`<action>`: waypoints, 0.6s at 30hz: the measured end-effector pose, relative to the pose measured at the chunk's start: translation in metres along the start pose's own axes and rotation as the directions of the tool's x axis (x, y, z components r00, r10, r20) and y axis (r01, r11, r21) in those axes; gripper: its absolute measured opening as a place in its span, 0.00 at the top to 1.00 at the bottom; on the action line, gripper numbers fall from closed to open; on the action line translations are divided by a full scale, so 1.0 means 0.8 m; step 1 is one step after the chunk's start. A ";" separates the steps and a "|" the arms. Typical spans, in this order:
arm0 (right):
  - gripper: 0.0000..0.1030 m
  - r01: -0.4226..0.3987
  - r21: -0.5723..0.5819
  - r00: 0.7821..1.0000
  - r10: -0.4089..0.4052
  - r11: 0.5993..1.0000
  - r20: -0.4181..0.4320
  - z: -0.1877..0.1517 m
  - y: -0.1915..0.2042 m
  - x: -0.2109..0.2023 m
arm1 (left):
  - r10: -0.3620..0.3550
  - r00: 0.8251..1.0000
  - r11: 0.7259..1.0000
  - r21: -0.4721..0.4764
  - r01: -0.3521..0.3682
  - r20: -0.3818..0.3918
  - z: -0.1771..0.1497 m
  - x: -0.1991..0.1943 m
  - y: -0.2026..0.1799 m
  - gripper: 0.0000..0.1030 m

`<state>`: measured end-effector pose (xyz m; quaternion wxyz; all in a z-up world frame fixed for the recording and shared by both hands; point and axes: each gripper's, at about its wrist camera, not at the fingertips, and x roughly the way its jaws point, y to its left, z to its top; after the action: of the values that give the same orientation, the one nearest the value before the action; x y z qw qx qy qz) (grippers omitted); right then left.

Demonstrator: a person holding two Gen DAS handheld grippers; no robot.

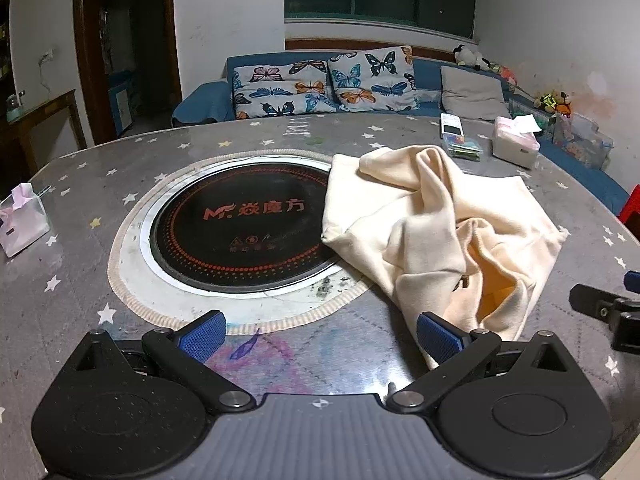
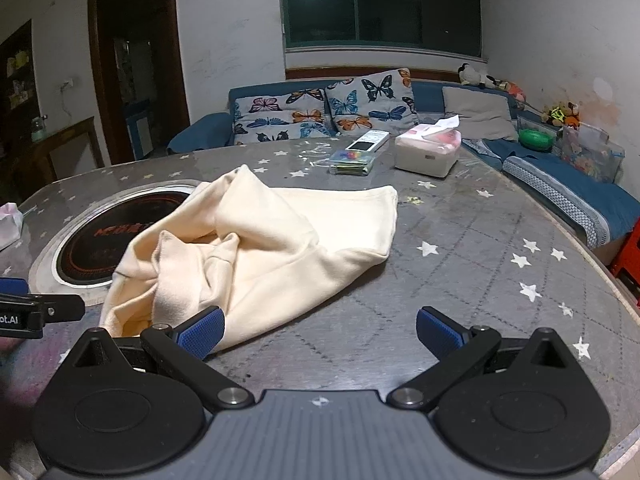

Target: Fold clothes

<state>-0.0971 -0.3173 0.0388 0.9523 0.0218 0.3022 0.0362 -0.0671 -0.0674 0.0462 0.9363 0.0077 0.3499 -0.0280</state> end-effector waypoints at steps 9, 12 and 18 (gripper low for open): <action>0.00 -0.012 -0.003 1.000 0.012 1.000 0.006 0.002 0.007 -0.005 | -0.011 1.000 1.000 -0.001 0.011 -0.001 0.000 -0.006 -0.004 0.00; 0.00 -0.011 -0.002 1.000 0.011 1.000 0.008 0.002 0.008 -0.006 | -0.012 1.000 1.000 0.001 0.012 -0.003 -0.002 -0.008 -0.005 0.00; 0.00 -0.011 0.002 1.000 0.011 1.000 0.010 -0.001 0.008 -0.011 | -0.017 1.000 1.000 0.012 0.017 -0.009 -0.008 -0.012 -0.007 0.00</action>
<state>-0.1049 -0.3115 0.0437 0.9535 0.0248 0.2974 0.0412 -0.0785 -0.0722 0.0475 0.9344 0.0105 0.3540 -0.0381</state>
